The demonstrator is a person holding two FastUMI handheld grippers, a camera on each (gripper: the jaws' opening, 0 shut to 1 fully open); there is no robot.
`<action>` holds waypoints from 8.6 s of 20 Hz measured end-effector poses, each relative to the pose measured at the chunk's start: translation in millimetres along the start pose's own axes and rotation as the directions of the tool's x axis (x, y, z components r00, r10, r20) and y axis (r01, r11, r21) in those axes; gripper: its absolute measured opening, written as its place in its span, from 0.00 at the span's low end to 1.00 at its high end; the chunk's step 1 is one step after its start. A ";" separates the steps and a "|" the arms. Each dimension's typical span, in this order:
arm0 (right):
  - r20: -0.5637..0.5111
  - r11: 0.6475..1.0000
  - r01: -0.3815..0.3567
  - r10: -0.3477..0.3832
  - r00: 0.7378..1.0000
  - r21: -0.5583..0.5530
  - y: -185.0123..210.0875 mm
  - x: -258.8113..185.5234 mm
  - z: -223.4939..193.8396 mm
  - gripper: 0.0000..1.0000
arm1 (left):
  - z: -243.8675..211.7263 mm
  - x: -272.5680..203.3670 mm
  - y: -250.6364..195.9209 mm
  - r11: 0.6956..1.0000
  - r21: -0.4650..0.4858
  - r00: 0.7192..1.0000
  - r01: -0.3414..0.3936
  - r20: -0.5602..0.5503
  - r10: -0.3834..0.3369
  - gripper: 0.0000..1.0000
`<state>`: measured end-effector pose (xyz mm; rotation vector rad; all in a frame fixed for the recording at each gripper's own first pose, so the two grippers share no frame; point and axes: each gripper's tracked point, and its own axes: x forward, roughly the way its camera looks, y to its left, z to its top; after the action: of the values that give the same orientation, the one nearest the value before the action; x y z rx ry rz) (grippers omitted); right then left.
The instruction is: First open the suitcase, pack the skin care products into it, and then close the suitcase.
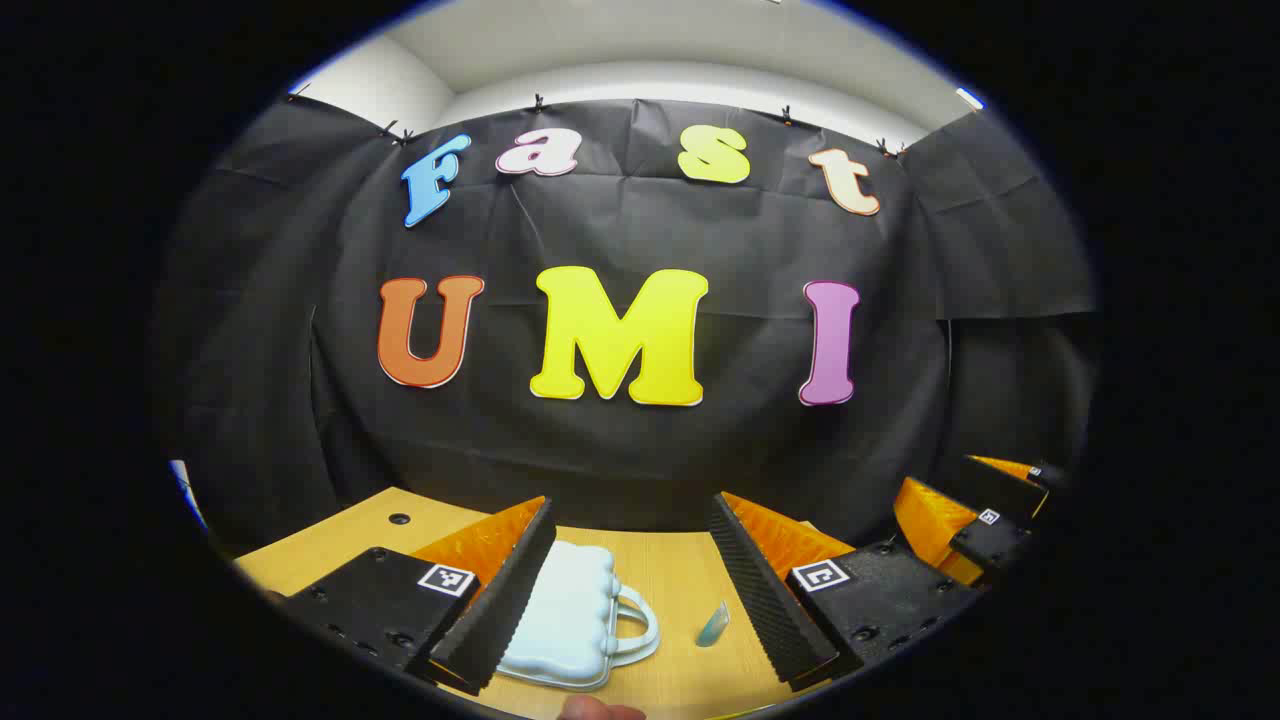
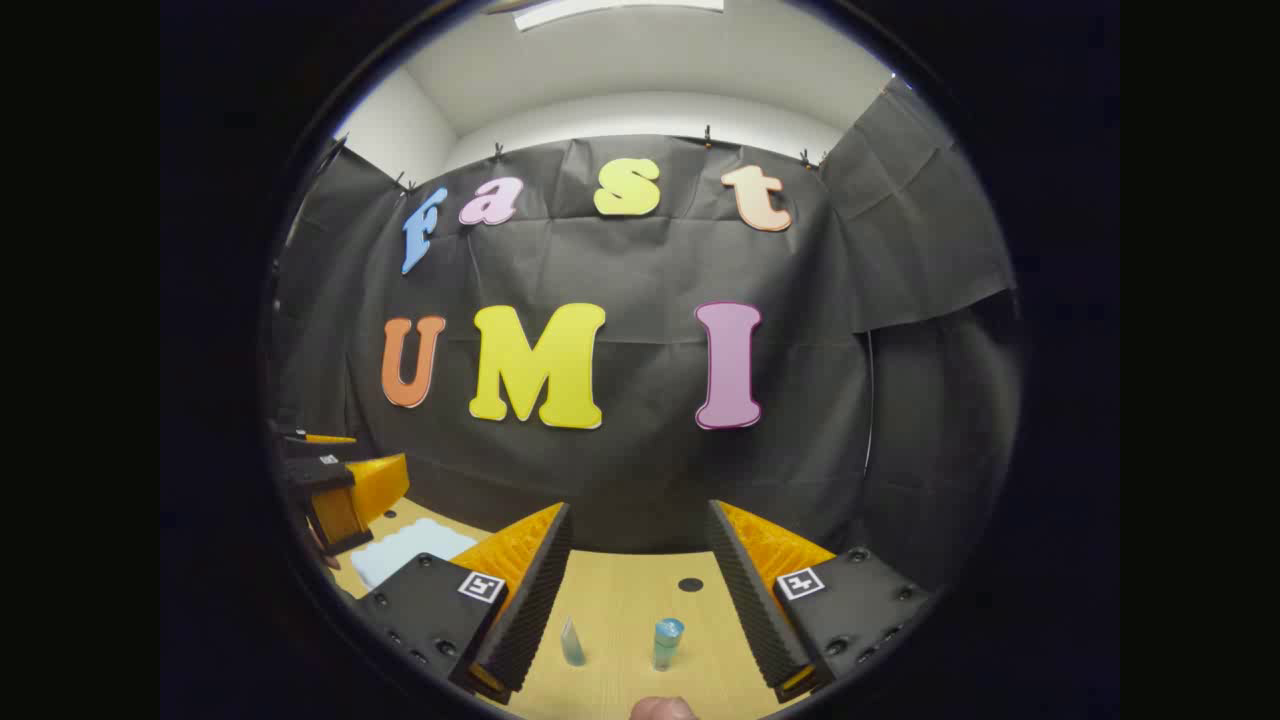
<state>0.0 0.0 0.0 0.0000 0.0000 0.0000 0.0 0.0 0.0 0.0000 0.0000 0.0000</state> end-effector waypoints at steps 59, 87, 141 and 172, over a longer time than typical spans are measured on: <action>-0.202 0.945 0.321 -0.327 0.923 -0.064 -141.4 -48.2 -92.3 0.80 | -307.2 83.7 0.7 0.265 0.759 0.761 0.595 -0.638 0.118 0.18; -0.161 0.987 0.010 -0.036 0.986 -0.159 23.7 -2.6 -44.7 0.80 | -97.4 40.3 291.5 0.891 0.405 0.970 -0.206 -0.033 0.239 0.02; -0.342 0.988 0.089 -0.126 0.931 -0.122 -133.9 -31.3 -152.7 0.80 | -323.7 13.7 -184.3 0.960 -0.042 0.865 0.278 -0.423 -0.269 0.98; -0.552 0.996 -0.093 0.080 0.830 0.005 -91.6 8.6 -262.7 0.80 | -353.8 25.1 -173.0 0.967 -0.003 0.780 0.256 -0.590 -0.209 0.37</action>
<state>8.6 -91.6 -262.7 -0.0225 0.5847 0.0917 25.1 -173.0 -353.8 0.0784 0.6284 -0.2513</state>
